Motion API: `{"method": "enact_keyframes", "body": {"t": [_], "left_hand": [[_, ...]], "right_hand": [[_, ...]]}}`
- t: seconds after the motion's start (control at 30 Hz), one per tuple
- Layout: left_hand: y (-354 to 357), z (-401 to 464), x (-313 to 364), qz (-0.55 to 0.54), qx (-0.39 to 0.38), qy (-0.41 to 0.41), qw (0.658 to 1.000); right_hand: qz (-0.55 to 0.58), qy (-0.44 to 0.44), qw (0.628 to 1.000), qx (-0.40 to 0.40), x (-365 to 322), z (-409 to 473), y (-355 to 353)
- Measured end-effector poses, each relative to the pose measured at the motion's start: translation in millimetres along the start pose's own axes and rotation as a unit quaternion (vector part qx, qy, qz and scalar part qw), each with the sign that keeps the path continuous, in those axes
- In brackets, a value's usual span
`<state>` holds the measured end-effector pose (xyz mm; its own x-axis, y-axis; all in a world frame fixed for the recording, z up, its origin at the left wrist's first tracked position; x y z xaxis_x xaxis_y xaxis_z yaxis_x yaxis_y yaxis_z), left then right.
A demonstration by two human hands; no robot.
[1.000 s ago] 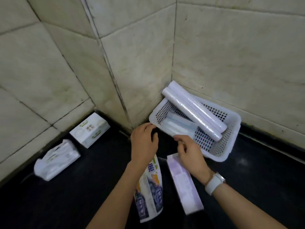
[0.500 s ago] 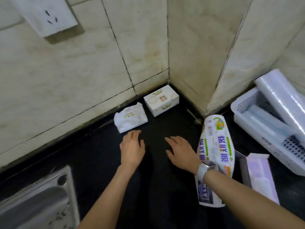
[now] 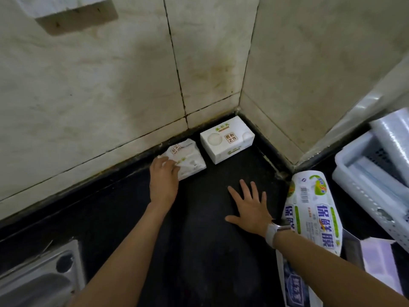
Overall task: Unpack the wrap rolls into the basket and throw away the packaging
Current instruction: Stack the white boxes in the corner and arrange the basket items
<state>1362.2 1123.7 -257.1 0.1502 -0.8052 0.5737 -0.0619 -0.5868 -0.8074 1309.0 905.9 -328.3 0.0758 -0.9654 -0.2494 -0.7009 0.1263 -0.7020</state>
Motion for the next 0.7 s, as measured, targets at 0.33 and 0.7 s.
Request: {"method": "enact_keyframes", "body": {"t": [0.33, 0.7], "left_hand": [[-24.8, -5.5, 92.2, -0.108, 0.154, 0.104, 0.977], [42.0, 21.0, 84.2, -0.276, -0.009, 0.009, 0.961]], "right_hand": [[0.464, -0.176, 0.845, 0.2, -4.3, -5.2, -132.8], [0.439, -0.068, 0.871, 0.212, 44.3, 34.2, -156.0]]}}
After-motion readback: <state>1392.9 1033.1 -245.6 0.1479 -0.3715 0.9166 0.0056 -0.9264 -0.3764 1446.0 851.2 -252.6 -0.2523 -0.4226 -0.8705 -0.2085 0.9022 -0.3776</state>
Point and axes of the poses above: each hand's wrist, its own z-axis towards the middle knuckle, its own y-axis out of the palm, x = y × z, the point moved 6 cm from there along z, towards the middle knuckle, and after that the axes turned 11 degrees about -x, right-handed, at the moved point
